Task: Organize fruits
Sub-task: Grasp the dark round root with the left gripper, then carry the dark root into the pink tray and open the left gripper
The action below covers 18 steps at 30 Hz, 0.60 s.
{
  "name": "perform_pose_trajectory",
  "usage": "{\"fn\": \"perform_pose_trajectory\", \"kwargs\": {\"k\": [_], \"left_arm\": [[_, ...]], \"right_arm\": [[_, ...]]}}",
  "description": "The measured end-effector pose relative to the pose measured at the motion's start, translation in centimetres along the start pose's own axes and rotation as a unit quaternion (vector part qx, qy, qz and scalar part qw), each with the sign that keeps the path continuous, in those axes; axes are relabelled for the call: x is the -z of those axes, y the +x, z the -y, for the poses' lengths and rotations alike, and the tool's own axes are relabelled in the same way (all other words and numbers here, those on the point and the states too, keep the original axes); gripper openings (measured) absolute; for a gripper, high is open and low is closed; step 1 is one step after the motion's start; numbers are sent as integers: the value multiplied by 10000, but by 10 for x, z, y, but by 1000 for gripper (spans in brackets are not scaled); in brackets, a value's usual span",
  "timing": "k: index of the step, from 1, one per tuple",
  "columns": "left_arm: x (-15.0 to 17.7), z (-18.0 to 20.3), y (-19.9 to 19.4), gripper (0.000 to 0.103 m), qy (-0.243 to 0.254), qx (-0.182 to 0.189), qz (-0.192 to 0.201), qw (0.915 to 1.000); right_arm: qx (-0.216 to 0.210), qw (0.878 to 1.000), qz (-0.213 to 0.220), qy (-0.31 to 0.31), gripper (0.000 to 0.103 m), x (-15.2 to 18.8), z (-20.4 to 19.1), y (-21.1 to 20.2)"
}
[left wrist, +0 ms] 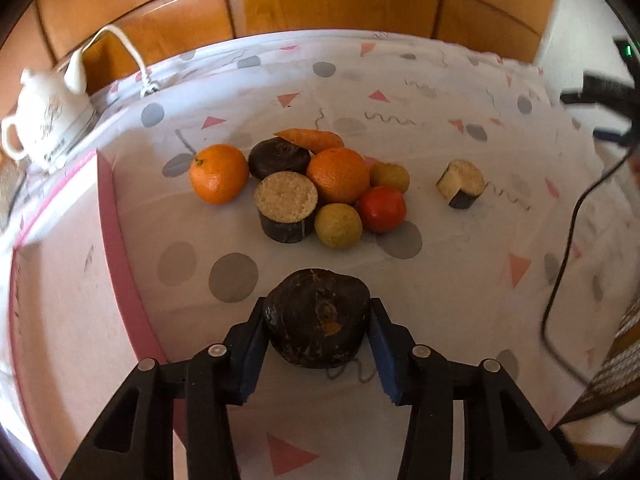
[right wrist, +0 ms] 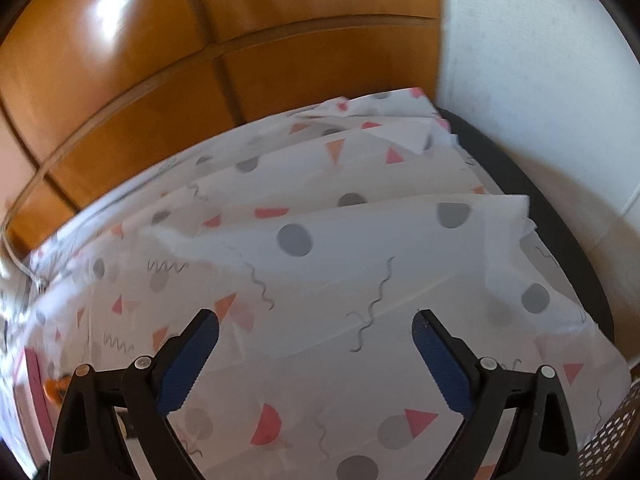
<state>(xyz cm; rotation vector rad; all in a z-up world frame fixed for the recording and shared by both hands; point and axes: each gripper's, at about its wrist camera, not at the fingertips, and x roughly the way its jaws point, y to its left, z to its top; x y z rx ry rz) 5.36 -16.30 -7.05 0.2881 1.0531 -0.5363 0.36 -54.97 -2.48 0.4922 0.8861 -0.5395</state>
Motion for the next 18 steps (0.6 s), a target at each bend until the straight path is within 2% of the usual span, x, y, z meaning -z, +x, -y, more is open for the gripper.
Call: {"fn": "perform_pose_trajectory", "kwargs": {"k": [3,6,10,18], "left_arm": [[-1,-11,-12,48,-405,219,99,9989],[-4,-30,-33,48,-864,368,376,9949],[-4,-71,-53,48,-1555,254,655,9853],[13,-165,-58,48,-2628,-947,657,9579]], "right_arm": [[14,9998,-48,-188,99,3,-7,2],[30,9996,-95,-247,99,5,-9,4],[-5,9995,-121,-303,93,6,-11,4],[-34,9988,-120,-480,93,8,-18,4]]}}
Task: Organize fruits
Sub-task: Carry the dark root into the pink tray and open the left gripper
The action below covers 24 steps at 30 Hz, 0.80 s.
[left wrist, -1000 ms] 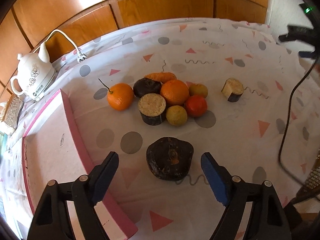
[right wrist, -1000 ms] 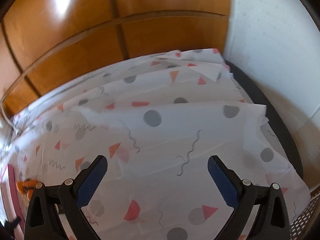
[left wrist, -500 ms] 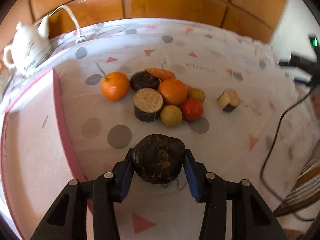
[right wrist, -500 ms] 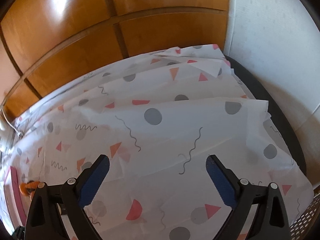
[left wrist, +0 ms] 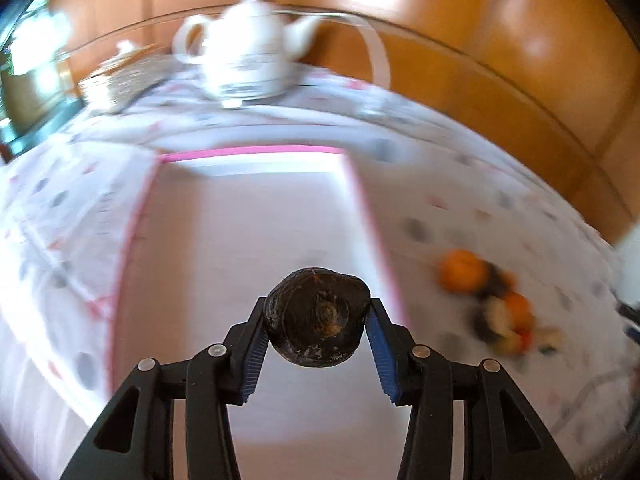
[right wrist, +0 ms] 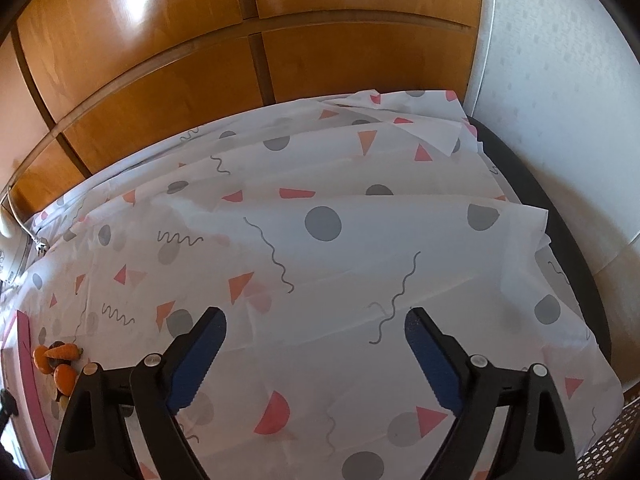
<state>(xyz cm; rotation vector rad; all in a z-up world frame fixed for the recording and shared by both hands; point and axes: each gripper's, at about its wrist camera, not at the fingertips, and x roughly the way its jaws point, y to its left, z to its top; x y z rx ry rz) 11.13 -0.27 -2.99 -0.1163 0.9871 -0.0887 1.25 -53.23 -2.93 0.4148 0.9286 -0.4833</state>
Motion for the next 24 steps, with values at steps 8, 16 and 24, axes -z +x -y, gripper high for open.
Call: {"fn": "perform_pose_trajectory", "kwargs": {"k": [8,16,24], "left_arm": [[5,-40,10,56,-377,-850,195,9955],[12,-51,5,64,-626,-932,288,9933],[21,-51,-14,74,-635,-882,497,9928]], "right_arm": [[-275,9993,-39,-245,93,1,-12,3],[-488,9932,-120,-1047,90,14,-49,9],[-825,9852,-175,-1490,84,22,-70,10]]}}
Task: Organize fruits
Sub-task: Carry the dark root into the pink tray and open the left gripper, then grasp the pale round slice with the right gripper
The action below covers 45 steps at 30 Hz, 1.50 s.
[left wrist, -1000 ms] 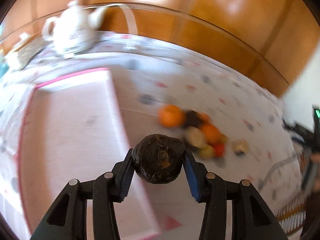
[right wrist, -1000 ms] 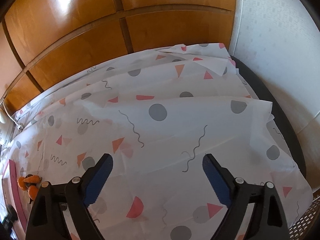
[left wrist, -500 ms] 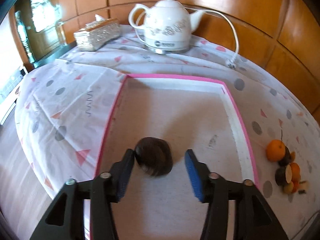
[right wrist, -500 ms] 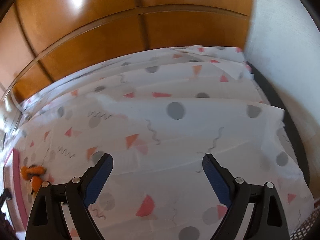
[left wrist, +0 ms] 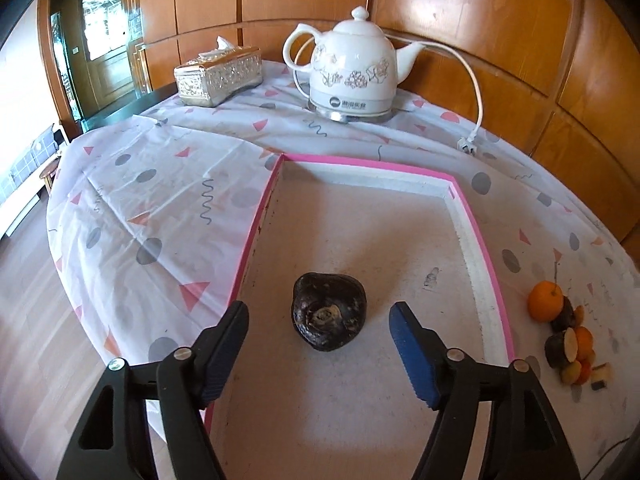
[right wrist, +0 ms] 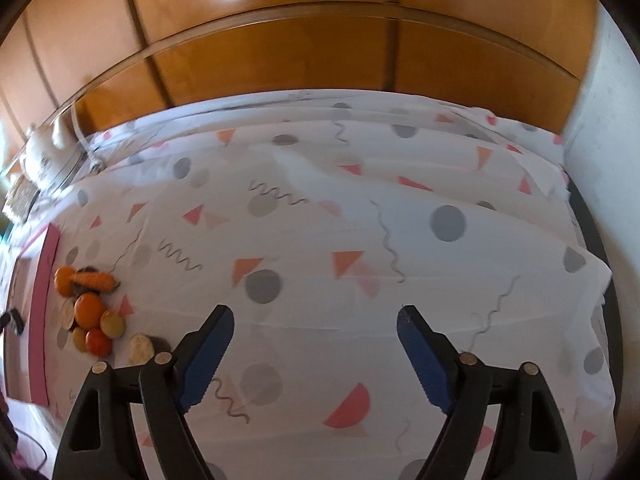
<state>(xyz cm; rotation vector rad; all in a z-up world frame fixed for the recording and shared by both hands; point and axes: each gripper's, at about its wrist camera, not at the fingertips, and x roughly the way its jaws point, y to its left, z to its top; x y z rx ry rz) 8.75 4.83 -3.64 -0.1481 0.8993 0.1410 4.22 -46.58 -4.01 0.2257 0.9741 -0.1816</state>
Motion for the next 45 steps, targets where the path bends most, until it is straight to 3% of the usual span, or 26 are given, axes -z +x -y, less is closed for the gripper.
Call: {"fn": "perform_pose_trajectory", "kwargs": {"k": [6,13,22,25,28,35,45], "left_arm": [[8,-1,-14,74,21,25,49,10000],[15,-5,-28,77,-20,54,68,10000],[23,-12,-47,80,46,-19,237,9997],[26,-18,-50,80,-1,-96,249,9996],[31,-26,-53,81,-118,-146,228,9996],[35,-39,-59,84,-317,-275,271,9988],[39,-47,-61,86,-428,-195,314,9984]], "right_arm": [[-404,9974,-84,-599,79,7,-30,4],[-976,9854,-220,-1379,78,21,-73,8],[-1172,9733,-403,-1933,71,33,-115,33],[-1136,9731,-483,-1946,60,32,-117,42],[-1105,9716,-574,-2012,34,34,-121,48],[-968,9700,-523,-2167,34,39,-121,46],[-1280,9654,-275,-2256,34,44,-133,10]]}}
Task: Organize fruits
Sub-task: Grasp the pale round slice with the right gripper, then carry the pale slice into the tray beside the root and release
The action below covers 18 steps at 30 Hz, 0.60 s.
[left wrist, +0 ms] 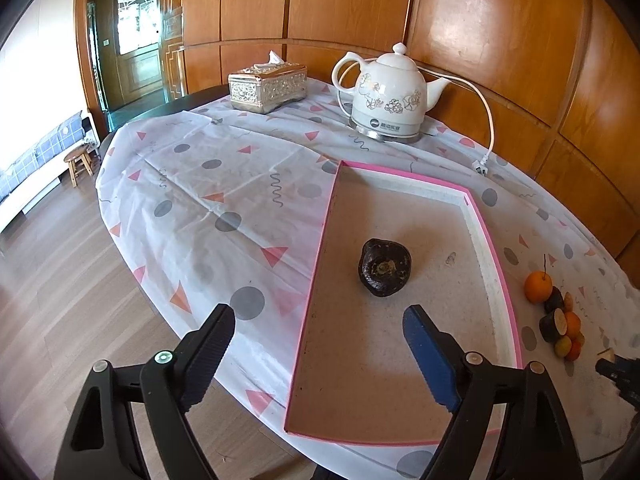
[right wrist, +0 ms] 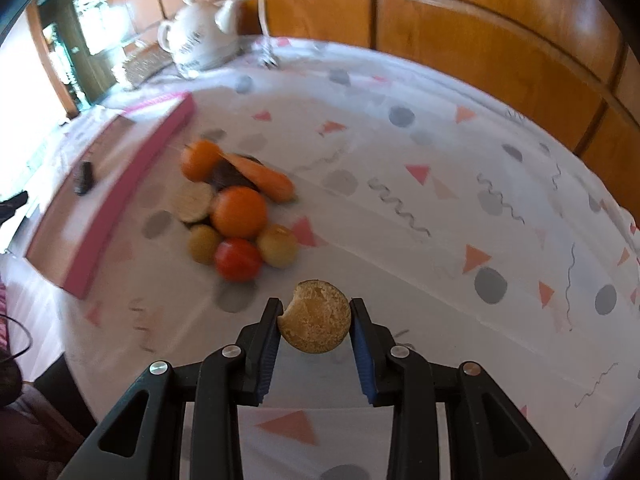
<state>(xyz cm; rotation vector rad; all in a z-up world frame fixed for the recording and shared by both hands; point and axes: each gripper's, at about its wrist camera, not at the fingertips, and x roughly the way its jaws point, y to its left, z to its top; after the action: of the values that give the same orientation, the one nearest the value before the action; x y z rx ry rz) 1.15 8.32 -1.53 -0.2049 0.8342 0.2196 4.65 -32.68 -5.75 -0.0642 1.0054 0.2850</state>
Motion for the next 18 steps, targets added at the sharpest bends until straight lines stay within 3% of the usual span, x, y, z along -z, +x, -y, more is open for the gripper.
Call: {"fn": "perform_pose_trajectory", "kwargs": {"k": [6,18], "left_arm": [[2,-5,1,86,-96,41,-30,9999],[4,-26,0,88,-362,40,-29,9993]], "right_arm": [[-393,9986,180,-298,34,-12,-40,-16],[-1190,9846,329,-1238,34,-51,-164,-5]]}}
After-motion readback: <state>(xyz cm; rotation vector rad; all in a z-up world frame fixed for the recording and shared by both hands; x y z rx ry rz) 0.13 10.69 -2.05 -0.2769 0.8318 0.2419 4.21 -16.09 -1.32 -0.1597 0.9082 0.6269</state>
